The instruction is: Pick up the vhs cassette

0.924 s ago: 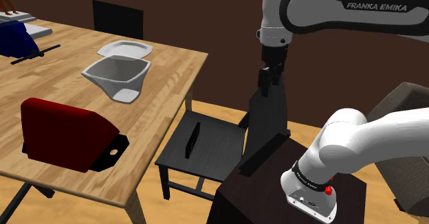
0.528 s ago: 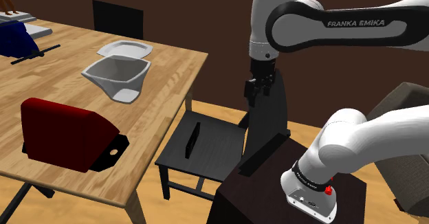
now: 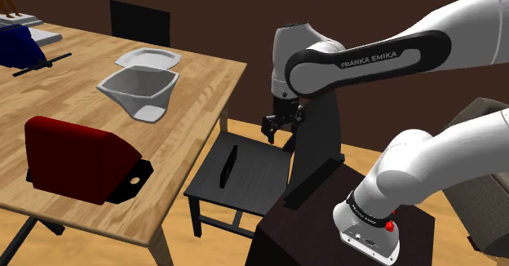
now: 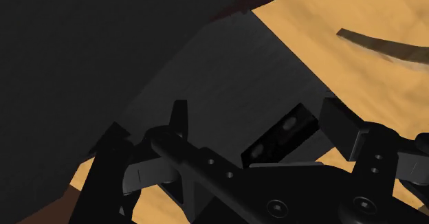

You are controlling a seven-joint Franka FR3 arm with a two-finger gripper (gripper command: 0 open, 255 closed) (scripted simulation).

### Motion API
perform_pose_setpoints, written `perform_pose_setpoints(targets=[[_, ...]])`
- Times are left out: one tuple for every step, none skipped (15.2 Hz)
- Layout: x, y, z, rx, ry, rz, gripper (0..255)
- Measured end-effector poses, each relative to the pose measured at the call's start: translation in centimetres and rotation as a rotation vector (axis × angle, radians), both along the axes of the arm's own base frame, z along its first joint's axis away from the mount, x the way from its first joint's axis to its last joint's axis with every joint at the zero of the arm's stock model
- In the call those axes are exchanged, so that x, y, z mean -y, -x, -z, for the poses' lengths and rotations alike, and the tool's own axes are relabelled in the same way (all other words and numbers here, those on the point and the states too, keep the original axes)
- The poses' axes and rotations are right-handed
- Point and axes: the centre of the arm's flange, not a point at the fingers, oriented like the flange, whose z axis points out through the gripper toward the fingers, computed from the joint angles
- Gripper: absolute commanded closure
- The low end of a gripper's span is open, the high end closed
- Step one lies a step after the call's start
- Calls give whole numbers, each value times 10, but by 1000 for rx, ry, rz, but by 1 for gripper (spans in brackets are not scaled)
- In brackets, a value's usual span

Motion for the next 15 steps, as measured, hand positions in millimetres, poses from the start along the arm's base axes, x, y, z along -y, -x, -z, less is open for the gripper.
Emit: perform_pose_setpoints(targets=[[-4,-5,11,7,3,31,0],[-7,-11,21,15,5,62,0],[-13,-18,31,22,8,93,0],[-17,-25,42,28,10,124,0],[-20,-32,53,36,13,156,0],[-24,-36,63,43,15,187,0],[-26,-42,72,50,18,219,0],[-29,-47,82,57,21,249,0],[-32,-54,89,64,24,281,0],[-32,-63,101,71,27,312,0],[-35,-70,113,77,28,342,0],[-36,-78,124,84,31,374,0],[-35,-85,134,91,33,406,0],[-36,-92,142,98,35,437,0],[-39,-100,152,106,37,468,0]])
